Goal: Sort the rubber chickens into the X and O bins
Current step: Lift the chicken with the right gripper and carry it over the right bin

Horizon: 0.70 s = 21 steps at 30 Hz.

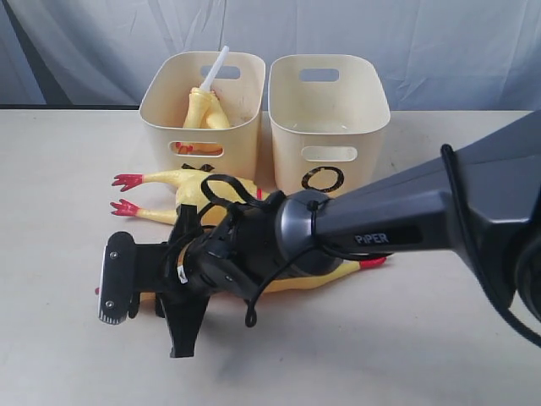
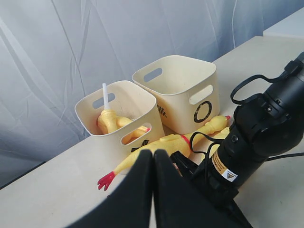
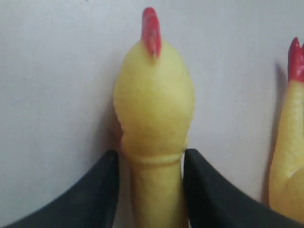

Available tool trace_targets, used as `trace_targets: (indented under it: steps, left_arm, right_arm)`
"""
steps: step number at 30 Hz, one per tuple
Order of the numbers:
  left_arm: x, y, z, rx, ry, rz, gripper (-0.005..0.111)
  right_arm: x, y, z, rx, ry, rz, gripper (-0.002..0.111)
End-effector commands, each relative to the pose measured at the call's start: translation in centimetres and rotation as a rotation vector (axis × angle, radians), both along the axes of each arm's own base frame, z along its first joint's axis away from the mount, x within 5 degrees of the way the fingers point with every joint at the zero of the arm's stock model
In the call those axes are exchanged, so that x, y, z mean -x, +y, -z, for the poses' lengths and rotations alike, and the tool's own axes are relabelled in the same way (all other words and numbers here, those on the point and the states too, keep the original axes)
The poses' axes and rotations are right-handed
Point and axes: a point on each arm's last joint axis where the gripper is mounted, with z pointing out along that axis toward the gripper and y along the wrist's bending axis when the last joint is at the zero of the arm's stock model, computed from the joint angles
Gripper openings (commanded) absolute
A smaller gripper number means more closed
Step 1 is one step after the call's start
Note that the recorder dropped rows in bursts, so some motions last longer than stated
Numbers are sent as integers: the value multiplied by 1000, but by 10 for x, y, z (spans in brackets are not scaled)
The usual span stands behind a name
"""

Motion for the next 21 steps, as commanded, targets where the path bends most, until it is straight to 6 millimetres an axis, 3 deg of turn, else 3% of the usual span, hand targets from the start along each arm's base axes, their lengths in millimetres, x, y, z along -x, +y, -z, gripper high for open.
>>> trace_targets:
  steps: [1, 3, 9, 21]
  left_arm:
    - [0, 1, 1, 8, -7, -8, 0]
    - [0, 1, 1, 8, -7, -8, 0]
    - [0, 1, 1, 8, -7, -8, 0]
    - [0, 1, 1, 6, -7, -9, 0]
  right_arm:
    - [-2, 0, -1, -5, -13, -5, 14]
    - [-2, 0, -1, -5, -13, -5, -1]
    - [-1, 0, -17, -75, 46, 80, -1]
    - [14, -13, -117, -316, 159, 218, -1]
